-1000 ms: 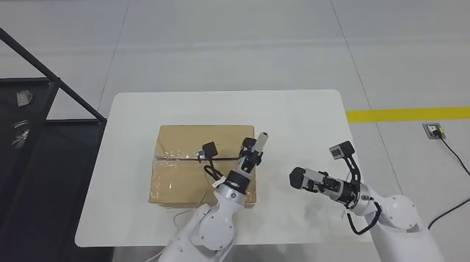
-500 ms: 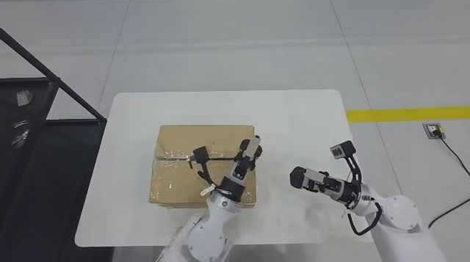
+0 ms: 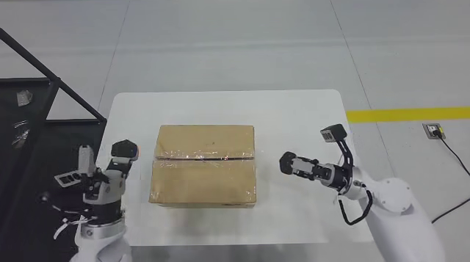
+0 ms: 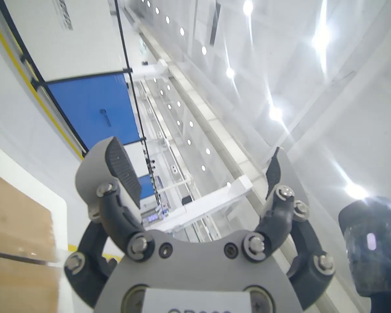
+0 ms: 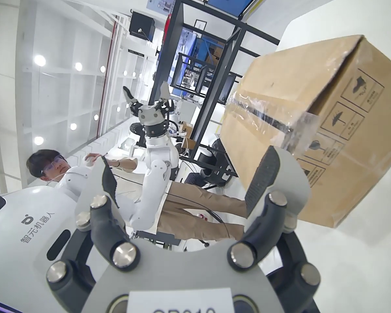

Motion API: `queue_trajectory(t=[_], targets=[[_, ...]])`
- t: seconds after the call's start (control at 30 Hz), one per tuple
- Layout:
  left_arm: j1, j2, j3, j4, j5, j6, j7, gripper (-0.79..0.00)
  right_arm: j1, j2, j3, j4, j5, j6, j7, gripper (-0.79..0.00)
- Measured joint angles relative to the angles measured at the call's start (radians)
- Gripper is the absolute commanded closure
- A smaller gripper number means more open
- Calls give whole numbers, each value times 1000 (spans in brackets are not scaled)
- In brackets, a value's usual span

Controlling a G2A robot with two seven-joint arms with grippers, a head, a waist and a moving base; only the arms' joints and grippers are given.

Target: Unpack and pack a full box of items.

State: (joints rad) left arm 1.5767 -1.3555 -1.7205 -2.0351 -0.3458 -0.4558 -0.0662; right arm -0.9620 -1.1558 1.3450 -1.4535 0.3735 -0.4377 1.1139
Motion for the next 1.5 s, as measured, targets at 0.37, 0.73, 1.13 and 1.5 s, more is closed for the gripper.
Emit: queue_trajectory(t=[0.37,0.73,1.13,1.5], targets=[[-25,19,-179,335,-98,55,-110,-785,260,-50,-218,257,71,61,60,-785],[-68,22,-102,420,-29,99,-187,-785,401,-111,-354,511,175,4,109,-785],[-53,24,-35,399,3,127,-278,-785,476,-175,-489,552,124,115,-9,-785],[-44,27,-5,392,19,122,-298,-785,539,-236,-571,632,122,129,-43,-785]])
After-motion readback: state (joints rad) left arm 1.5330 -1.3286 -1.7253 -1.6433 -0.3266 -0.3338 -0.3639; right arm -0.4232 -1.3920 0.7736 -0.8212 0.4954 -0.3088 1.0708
